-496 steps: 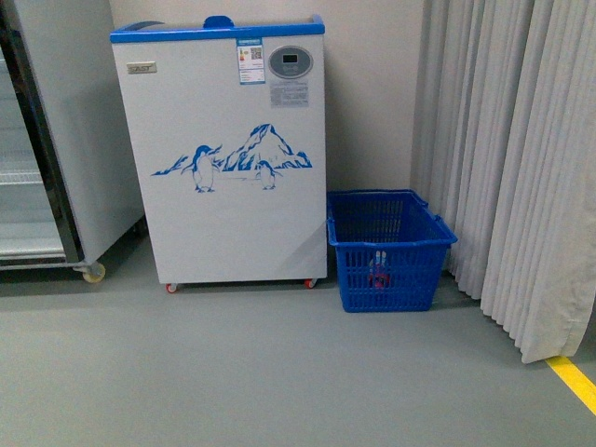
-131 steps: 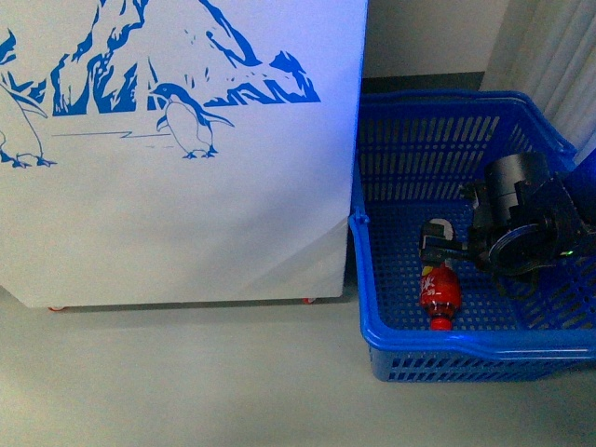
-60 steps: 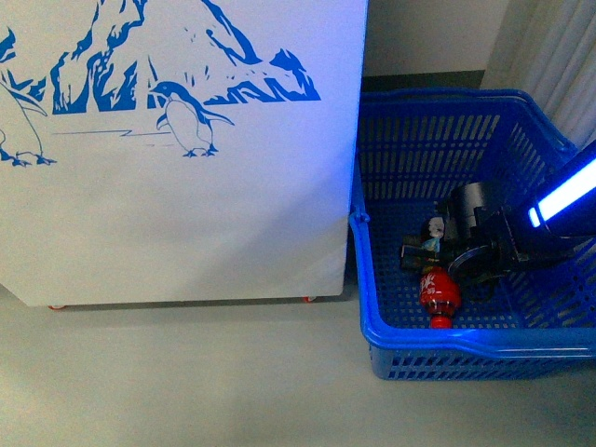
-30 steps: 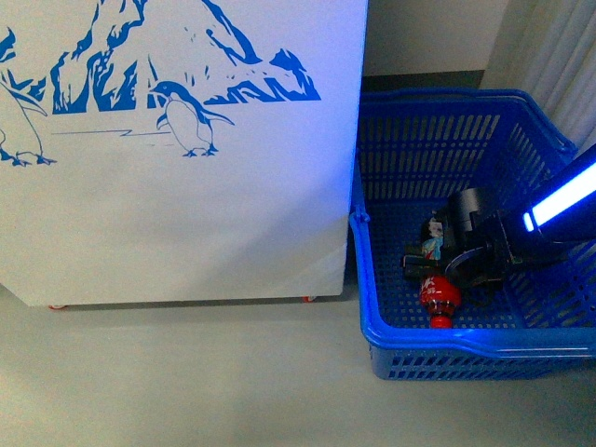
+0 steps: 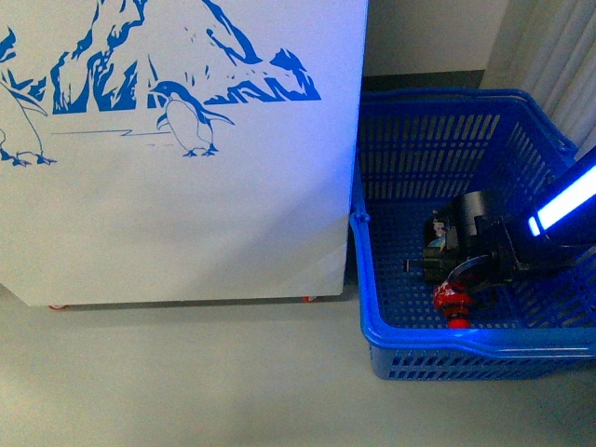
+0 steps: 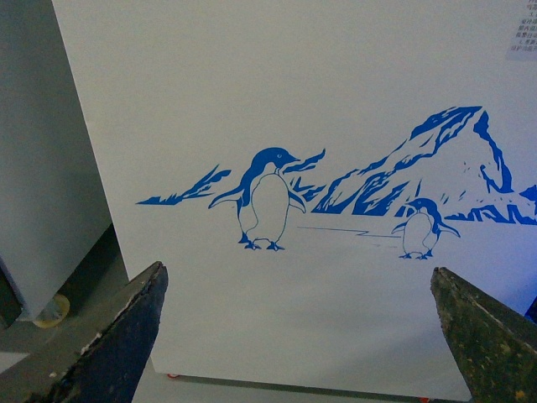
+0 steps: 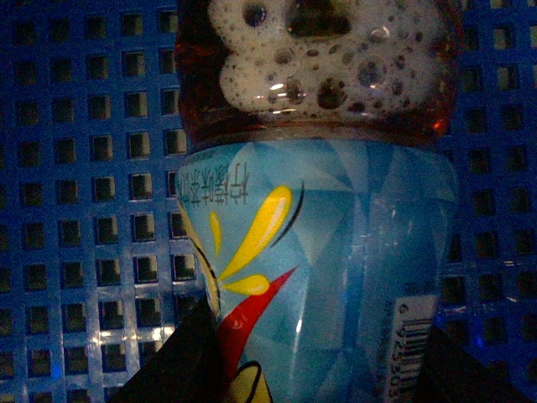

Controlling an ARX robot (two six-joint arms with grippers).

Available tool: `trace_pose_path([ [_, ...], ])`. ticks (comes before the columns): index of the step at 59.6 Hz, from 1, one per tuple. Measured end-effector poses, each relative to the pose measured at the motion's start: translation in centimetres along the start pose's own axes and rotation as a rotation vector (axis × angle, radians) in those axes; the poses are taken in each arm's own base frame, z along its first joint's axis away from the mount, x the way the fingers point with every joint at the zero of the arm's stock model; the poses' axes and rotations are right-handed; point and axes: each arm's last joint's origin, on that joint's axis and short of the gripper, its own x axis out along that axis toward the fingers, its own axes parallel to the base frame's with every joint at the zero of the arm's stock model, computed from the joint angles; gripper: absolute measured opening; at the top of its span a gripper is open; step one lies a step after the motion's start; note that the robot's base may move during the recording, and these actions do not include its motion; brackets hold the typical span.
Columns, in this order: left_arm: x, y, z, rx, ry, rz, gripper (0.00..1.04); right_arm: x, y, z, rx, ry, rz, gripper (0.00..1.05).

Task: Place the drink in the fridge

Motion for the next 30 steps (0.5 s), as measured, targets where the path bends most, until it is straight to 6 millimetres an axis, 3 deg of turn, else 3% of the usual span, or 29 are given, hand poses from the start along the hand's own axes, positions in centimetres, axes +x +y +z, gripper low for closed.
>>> trace_pose_path([
  [9,0.0,0.0,0.0,0.0,0.0,0.0,0.97,-2.1,-0.4,0.6,-0.025,-0.019,0.009,0.39],
  [18,0.0,0.0,0.0,0.0,0.0,0.0,0.97,-6.6,-0.7,4.8,-0.028,-0.125,0.018,0.39],
  [27,0.0,0.0,0.0,0.0,0.0,0.0,0.97,-10.1,-0.9,7.6,-0.023,-0.205,0.026,0.39],
  [30,0.0,0.0,0.0,0.0,0.0,0.0,0.97,-12.4,-1.1,8.8,-0.02,-0.245,0.032,0.39],
])
